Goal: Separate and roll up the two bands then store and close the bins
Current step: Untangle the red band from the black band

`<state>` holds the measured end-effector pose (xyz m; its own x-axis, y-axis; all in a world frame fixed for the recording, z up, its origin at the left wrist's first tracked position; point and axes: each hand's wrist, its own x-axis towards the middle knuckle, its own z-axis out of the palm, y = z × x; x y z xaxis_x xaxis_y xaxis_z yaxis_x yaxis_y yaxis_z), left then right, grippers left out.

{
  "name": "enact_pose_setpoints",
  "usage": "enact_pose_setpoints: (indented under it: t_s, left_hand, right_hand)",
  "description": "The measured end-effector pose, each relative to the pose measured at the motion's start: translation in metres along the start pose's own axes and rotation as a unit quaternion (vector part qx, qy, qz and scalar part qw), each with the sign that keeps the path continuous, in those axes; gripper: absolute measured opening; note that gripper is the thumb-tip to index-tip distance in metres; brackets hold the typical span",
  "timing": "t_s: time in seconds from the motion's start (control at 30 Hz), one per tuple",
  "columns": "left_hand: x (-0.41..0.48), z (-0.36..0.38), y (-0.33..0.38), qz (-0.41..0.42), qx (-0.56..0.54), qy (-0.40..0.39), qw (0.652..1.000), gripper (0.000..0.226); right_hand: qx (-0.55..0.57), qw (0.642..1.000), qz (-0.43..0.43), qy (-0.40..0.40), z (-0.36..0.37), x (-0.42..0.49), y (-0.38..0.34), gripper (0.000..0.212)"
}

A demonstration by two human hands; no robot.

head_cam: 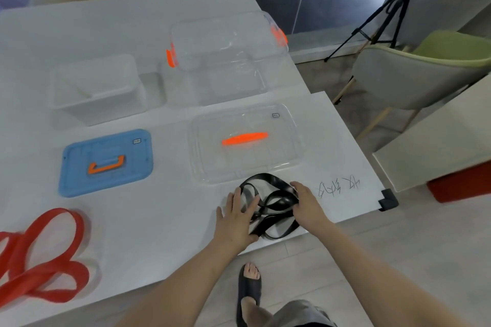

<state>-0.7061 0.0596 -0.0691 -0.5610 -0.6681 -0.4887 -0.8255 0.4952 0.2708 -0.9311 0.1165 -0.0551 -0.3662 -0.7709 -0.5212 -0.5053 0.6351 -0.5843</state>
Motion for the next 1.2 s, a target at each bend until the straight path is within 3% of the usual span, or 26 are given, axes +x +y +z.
enact_pose_setpoints:
  t_s: [0.27, 0.43, 0.57, 0.8, 1.2]
  left_hand:
    - [0.007, 0.008, 0.009, -0.004, 0.019, -0.007, 1.0, 0.101]
    - [0.009, 0.009, 0.01, -0.002, 0.031, -0.011, 0.999, 0.106]
    - [0.008, 0.01, 0.011, 0.002, 0.036, -0.002, 0.999, 0.103]
    - [0.001, 0.007, 0.005, 0.0, 0.021, -0.006, 1.0, 0.089]
    - [-0.006, -0.01, -0.013, -0.021, -0.022, -0.004, 1.0, 0.083]
  right_hand:
    - [-0.111, 0.99, -0.061, -0.069, -0.006, -0.008, 0.005, 0.078]
    - [-0.191, 0.974, -0.12, -0.027, 0.001, -0.011, 0.012, 0.08]
    - [-0.234, 0.965, -0.113, -0.017, 0.009, -0.009, 0.02, 0.074]
    - [-0.234, 0.968, -0.09, 0.003, 0.012, -0.009, 0.015, 0.07]
    - [-0.243, 0.964, -0.098, 0.053, 0.015, -0.007, -0.009, 0.064]
